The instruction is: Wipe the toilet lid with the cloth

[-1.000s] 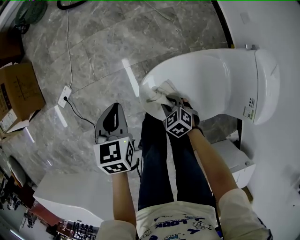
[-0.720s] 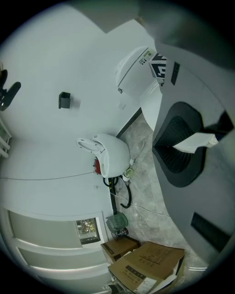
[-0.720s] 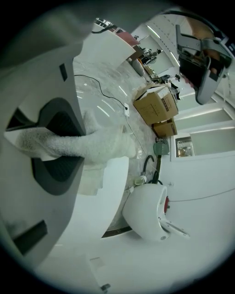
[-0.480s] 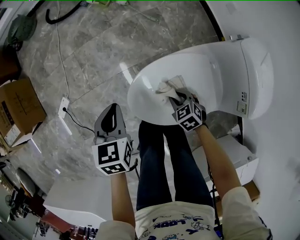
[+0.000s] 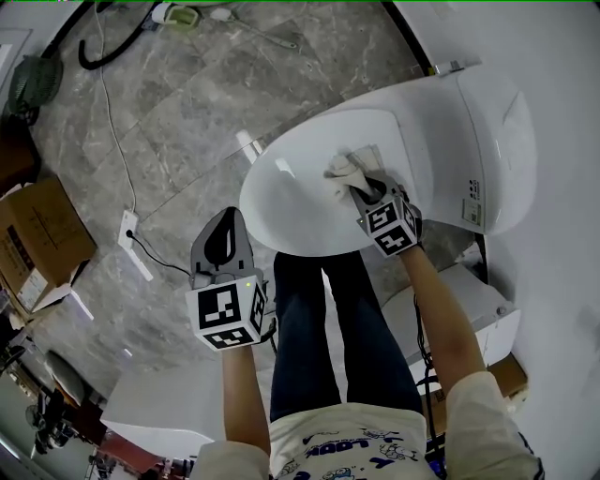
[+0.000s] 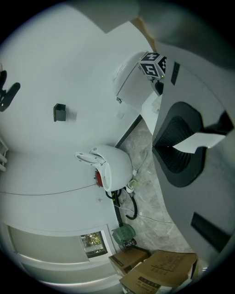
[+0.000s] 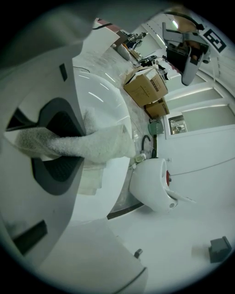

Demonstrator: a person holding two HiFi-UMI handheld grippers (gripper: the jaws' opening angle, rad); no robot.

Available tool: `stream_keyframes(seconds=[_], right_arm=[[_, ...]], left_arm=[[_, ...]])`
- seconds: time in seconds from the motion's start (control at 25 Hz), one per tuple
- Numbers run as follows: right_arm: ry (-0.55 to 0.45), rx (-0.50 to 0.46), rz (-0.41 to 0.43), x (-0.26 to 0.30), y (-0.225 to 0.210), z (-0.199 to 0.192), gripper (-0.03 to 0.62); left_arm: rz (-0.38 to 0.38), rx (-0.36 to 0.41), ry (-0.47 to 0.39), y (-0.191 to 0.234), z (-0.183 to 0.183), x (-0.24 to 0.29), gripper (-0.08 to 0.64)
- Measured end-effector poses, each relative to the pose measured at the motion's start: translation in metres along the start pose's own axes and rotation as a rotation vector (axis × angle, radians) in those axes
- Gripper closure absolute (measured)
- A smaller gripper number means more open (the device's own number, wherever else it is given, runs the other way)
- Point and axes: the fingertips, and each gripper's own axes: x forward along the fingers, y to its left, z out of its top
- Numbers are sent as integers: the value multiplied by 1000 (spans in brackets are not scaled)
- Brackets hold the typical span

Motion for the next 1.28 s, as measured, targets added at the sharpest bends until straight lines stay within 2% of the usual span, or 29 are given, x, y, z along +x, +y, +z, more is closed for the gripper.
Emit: stream_keyframes(seconds=[0.24, 0.64, 1.0, 1.28], right_arm=[[-10, 71, -57, -15, -34, -14, 492], [-26, 256, -155, -40, -70, -54, 492], [-20, 385, -237, -57, -71, -92, 492], [-8, 466, -316, -66, -49, -118, 492]], left_arm=[[-25, 32, 3, -15, 12, 8, 557], [-71, 83, 3, -41, 24, 19, 557], [-96, 101, 7, -49, 19, 18, 557], [-100, 94, 10, -41, 5, 11, 557]])
